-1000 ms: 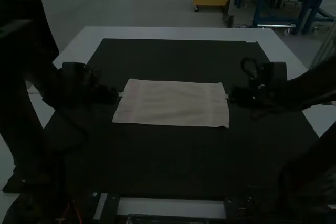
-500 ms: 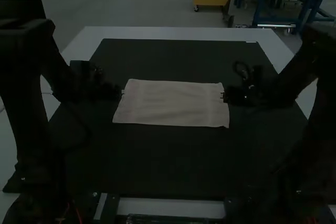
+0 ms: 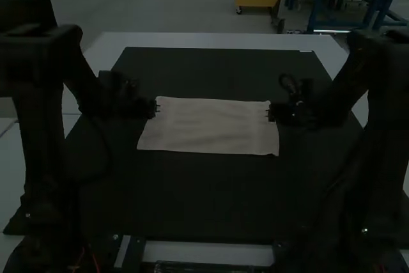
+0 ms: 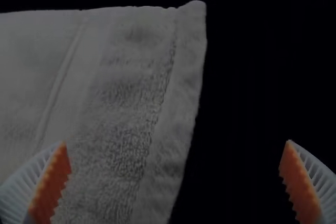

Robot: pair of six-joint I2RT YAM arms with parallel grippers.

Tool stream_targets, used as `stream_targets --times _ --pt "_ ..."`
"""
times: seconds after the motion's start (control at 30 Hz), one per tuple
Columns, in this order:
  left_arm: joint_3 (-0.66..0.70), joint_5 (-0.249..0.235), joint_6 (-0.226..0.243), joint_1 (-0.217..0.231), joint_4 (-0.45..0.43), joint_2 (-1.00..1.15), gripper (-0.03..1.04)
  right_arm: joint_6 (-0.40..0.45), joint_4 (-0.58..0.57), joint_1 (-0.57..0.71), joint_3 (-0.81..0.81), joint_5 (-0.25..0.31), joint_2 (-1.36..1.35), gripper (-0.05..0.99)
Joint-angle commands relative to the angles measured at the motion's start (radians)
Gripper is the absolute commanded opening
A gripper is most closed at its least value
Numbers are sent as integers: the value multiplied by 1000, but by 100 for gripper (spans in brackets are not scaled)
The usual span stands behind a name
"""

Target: Fold the towel.

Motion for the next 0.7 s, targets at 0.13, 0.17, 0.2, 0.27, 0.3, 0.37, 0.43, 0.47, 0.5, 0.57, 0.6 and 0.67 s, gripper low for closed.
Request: stream_targets --times 0.13,0.17,0.2,0.27,0.3,0.37,0.43,0.47,0.5,0.57,0.6,0.67 --pt "95 -20 35 -4 -22 75 96 -18 11 15 68 -13 76 91" --pt "107 -22 38 -6 -29 84 96 -18 11 13 76 -13 86 91" --pt "116 -22 41 -4 -39 91 96 -18 9 15 82 -16 95 91" --pt "136 -22 52 -4 -60 103 96 -18 8 15 91 -21 108 91" --pt "142 -22 61 -4 -74 109 96 -18 8 15 96 -21 111 91" --pt "153 -22 72 -4 -94 115 96 -18 6 15 101 -21 114 91" --pt "158 -22 90 -4 -109 118 96 -18 6 15 107 -24 120 91" --pt "159 -22 92 -7 -112 117 96 -18 8 15 110 -24 123 91" --pt "159 -22 95 -10 -115 118 96 -17 8 15 113 -22 126 91" --pt "159 -37 105 -21 -118 118 96 -18 6 15 117 -22 128 91" --pt "159 -46 116 -26 -121 118 96 -18 8 15 120 -22 128 91" --pt "159 -54 118 -30 -124 120 96 -33 8 15 120 -11 128 91"
